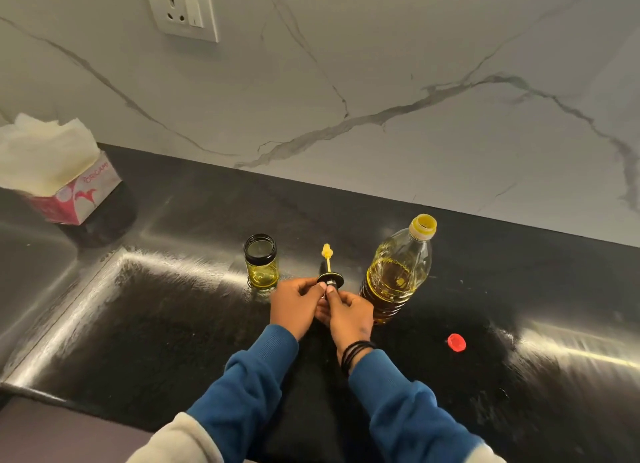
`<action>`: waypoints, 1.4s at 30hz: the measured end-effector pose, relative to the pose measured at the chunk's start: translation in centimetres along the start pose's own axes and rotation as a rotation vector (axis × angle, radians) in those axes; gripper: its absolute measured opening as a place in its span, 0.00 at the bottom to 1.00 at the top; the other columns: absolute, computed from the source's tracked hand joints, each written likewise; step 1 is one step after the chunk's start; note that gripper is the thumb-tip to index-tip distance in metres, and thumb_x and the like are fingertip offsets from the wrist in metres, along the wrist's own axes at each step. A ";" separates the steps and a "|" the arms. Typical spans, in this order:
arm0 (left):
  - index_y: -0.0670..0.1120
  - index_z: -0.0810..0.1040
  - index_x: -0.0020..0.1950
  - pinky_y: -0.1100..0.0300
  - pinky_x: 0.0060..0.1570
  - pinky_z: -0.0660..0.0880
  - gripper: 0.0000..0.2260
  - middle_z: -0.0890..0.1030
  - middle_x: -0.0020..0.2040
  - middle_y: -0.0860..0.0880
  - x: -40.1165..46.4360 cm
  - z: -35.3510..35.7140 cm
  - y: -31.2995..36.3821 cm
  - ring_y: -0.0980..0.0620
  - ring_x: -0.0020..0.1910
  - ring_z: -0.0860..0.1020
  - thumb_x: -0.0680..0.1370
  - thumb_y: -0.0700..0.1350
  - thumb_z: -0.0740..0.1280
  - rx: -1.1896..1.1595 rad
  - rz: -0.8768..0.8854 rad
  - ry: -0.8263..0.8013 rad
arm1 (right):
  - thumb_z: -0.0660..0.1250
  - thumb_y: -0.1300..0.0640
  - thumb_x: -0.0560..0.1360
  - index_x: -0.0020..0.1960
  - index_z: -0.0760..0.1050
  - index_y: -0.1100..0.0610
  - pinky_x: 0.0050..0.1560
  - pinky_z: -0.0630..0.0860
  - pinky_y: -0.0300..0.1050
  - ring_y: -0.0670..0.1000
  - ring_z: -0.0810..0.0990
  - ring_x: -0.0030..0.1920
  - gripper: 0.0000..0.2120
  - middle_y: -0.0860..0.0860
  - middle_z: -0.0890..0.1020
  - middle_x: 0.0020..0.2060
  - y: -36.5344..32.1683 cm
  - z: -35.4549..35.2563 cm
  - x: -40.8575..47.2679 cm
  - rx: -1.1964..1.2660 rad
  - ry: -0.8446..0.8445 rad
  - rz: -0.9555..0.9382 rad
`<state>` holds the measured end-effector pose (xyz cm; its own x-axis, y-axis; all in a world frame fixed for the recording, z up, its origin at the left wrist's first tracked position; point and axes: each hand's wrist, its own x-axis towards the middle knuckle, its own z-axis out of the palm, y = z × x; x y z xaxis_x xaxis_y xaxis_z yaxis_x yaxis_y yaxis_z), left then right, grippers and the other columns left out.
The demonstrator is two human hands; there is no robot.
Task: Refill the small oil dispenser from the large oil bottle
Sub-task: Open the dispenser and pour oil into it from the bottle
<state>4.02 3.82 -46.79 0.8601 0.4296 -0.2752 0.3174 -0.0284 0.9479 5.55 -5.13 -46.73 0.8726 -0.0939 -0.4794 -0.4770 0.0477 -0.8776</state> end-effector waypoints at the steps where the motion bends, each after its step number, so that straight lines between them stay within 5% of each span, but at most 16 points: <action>1: 0.55 0.85 0.44 0.43 0.52 0.82 0.07 0.87 0.41 0.49 0.2 0.1 -0.2 0.47 0.45 0.86 0.77 0.43 0.71 0.006 -0.017 -0.004 | 0.70 0.56 0.78 0.40 0.82 0.59 0.46 0.84 0.53 0.55 0.86 0.38 0.10 0.56 0.86 0.35 0.2 0.0 0.2 -0.024 0.001 0.002; 8: 0.46 0.84 0.51 0.46 0.51 0.82 0.07 0.85 0.42 0.49 0.8 0.6 -0.1 0.49 0.43 0.84 0.80 0.42 0.66 0.090 -0.044 0.017 | 0.71 0.54 0.77 0.40 0.79 0.56 0.44 0.85 0.53 0.59 0.87 0.41 0.09 0.60 0.86 0.38 0.5 -0.4 0.7 -0.102 0.018 0.068; 13: 0.52 0.84 0.48 0.44 0.51 0.82 0.05 0.85 0.42 0.51 1.0 -0.2 -0.7 0.50 0.44 0.84 0.78 0.46 0.68 0.142 -0.029 0.072 | 0.71 0.55 0.77 0.48 0.77 0.55 0.44 0.84 0.52 0.55 0.86 0.38 0.05 0.60 0.85 0.40 0.5 -0.9 -0.2 -0.121 -0.011 0.080; 17: 0.54 0.83 0.47 0.45 0.51 0.81 0.05 0.85 0.43 0.53 0.8 -0.1 -0.5 0.50 0.45 0.84 0.77 0.46 0.68 0.141 0.002 0.102 | 0.70 0.53 0.77 0.71 0.69 0.60 0.44 0.84 0.51 0.51 0.86 0.36 0.25 0.56 0.85 0.40 0.1 -1.0 -0.4 -0.193 -0.026 0.055; 24: 0.49 0.84 0.49 0.45 0.51 0.81 0.06 0.85 0.44 0.51 -0.2 0.5 0.9 0.50 0.45 0.83 0.78 0.43 0.68 0.063 0.106 0.135 | 0.69 0.50 0.77 0.78 0.60 0.59 0.37 0.84 0.44 0.49 0.86 0.34 0.34 0.56 0.83 0.48 -1.5 -2.2 -2.3 -0.358 -0.070 0.017; 28: 0.51 0.84 0.48 0.45 0.47 0.82 0.05 0.84 0.42 0.51 -1.4 1.5 2.4 0.49 0.43 0.83 0.78 0.44 0.69 -0.044 0.185 0.122 | 0.70 0.47 0.76 0.74 0.66 0.58 0.38 0.84 0.45 0.49 0.86 0.35 0.31 0.57 0.83 0.51 -2.5 -4.3 -3.4 -0.414 -0.106 0.030; 30: 0.50 0.84 0.49 0.51 0.46 0.81 0.04 0.84 0.42 0.51 -2.3 2.4 3.5 0.50 0.43 0.82 0.79 0.46 0.69 -0.120 0.214 0.106 | 0.70 0.46 0.76 0.62 0.77 0.60 0.43 0.85 0.50 0.50 0.85 0.35 0.21 0.57 0.84 0.46 -3.3 -5.7 -4.0 -0.432 -0.155 0.069; 33: 0.49 0.83 0.55 0.56 0.49 0.78 0.07 0.84 0.48 0.52 -3.6 4.1 4.9 0.55 0.48 0.81 0.80 0.49 0.68 -0.236 0.262 0.063 | 0.70 0.46 0.77 0.49 0.79 0.58 0.46 0.84 0.53 0.52 0.83 0.35 0.14 0.56 0.84 0.38 -4.5 -8.1 -4.2 -0.498 -0.230 0.123; 38: 0.56 0.71 0.70 0.58 0.65 0.72 0.27 0.76 0.67 0.54 -4.1 6.3 5.4 0.58 0.66 0.74 0.73 0.63 0.69 -0.223 0.302 -0.164 | 0.72 0.46 0.75 0.51 0.80 0.61 0.46 0.83 0.53 0.54 0.83 0.36 0.17 0.57 0.84 0.38 -6.1 -12.8 -3.0 -0.556 -0.226 0.141; 42: 0.57 0.64 0.75 0.68 0.64 0.70 0.39 0.71 0.70 0.58 -4.5 7.5 5.9 0.63 0.69 0.69 0.68 0.60 0.77 -0.140 0.304 -0.223 | 0.76 0.45 0.71 0.51 0.80 0.59 0.48 0.84 0.57 0.51 0.82 0.36 0.19 0.54 0.84 0.39 -6.8 -15.5 -0.9 -0.572 -0.205 0.084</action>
<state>5.03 -5.03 -41.12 0.9769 0.2136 0.0073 -0.0088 0.0062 0.9999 6.37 -20.79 -40.32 0.8051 0.0832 -0.5873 -0.4762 -0.4997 -0.7236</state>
